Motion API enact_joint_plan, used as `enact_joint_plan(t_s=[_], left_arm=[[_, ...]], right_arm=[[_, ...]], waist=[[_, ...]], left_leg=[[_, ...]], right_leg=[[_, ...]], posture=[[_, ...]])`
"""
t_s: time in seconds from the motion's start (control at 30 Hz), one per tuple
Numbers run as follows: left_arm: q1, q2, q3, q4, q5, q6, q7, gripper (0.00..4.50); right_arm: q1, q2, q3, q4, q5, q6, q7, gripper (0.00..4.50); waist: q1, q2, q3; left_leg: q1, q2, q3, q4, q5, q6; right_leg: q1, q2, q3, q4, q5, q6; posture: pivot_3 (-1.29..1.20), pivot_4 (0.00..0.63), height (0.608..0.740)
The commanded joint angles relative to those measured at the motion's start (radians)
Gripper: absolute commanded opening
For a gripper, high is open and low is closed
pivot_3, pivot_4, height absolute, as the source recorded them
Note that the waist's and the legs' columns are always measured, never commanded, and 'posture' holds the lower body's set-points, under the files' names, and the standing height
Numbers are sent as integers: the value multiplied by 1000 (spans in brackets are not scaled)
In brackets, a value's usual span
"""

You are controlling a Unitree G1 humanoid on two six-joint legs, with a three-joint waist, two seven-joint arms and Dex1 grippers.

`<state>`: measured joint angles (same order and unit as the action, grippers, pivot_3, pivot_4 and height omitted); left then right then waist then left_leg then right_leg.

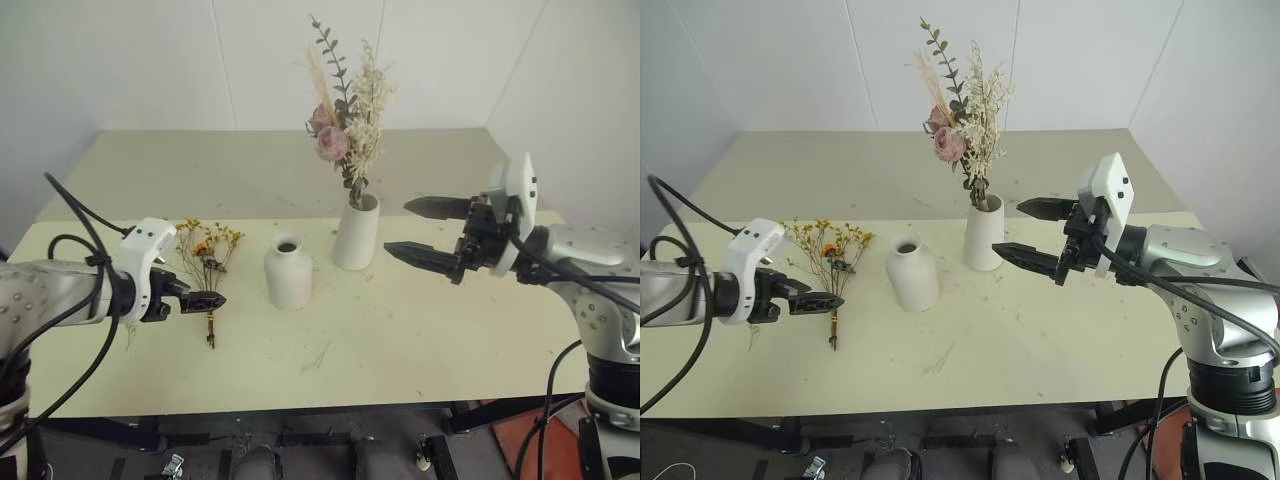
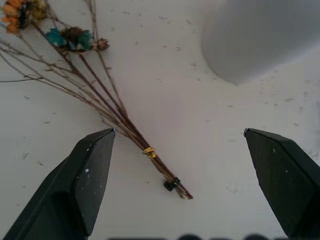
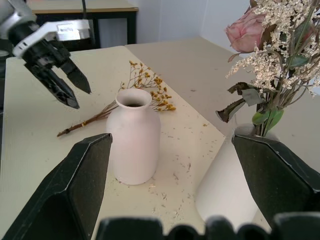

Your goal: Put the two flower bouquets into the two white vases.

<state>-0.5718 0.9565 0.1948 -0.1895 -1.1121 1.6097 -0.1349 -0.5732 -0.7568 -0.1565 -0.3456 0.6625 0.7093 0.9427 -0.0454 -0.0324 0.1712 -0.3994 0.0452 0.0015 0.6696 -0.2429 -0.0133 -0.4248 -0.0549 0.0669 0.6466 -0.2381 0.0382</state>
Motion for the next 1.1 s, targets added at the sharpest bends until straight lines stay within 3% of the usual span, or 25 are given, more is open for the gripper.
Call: enact_joint_plan(t_s=[0.03,0.37,0.57,0.73,0.87,1.1], left_arm=[[-65,-23,3,80,-74,5,175,4500],[-75,-155,-34,161,-290,5,550,4500],[-104,-190,-96,213,-236,5,649,4500],[-147,-192,-150,253,-199,5,625,4500],[-177,-214,-143,314,-131,5,601,3740],[-208,-243,-166,337,-3,5,540,1685]], right_arm=[[-19,-15,-24,-21,24,-30,18,4486],[5,-46,-50,-51,75,-3,39,4486],[34,-76,-55,-71,108,-7,69,4486],[70,-95,-68,-84,136,-13,90,4486],[84,-96,-67,-82,126,-28,86,4500],[111,-130,-94,-80,169,-3,131,4500]], waist=[[3,0,0],[19,-1,0],[30,-1,0],[33,-1,0],[33,-1,0],[35,-1,0]], left_leg=[[0,0,0,0,0,0],[-1,-2,-1,1,0,0],[0,-3,-1,0,0,0],[0,-4,-1,1,1,-1],[0,-4,-1,1,1,-1],[1,-6,-2,1,1,-1]], right_leg=[[0,0,0,0,0,0],[0,-3,-1,0,0,0],[1,-3,-1,0,0,0],[2,-3,-1,0,0,0],[2,-3,-1,0,0,0],[2,-4,-1,0,0,0]], posture=[[0,150,740],[0,150,740],[0,150,740],[0,150,740],[0,150,740],[0,150,740]])
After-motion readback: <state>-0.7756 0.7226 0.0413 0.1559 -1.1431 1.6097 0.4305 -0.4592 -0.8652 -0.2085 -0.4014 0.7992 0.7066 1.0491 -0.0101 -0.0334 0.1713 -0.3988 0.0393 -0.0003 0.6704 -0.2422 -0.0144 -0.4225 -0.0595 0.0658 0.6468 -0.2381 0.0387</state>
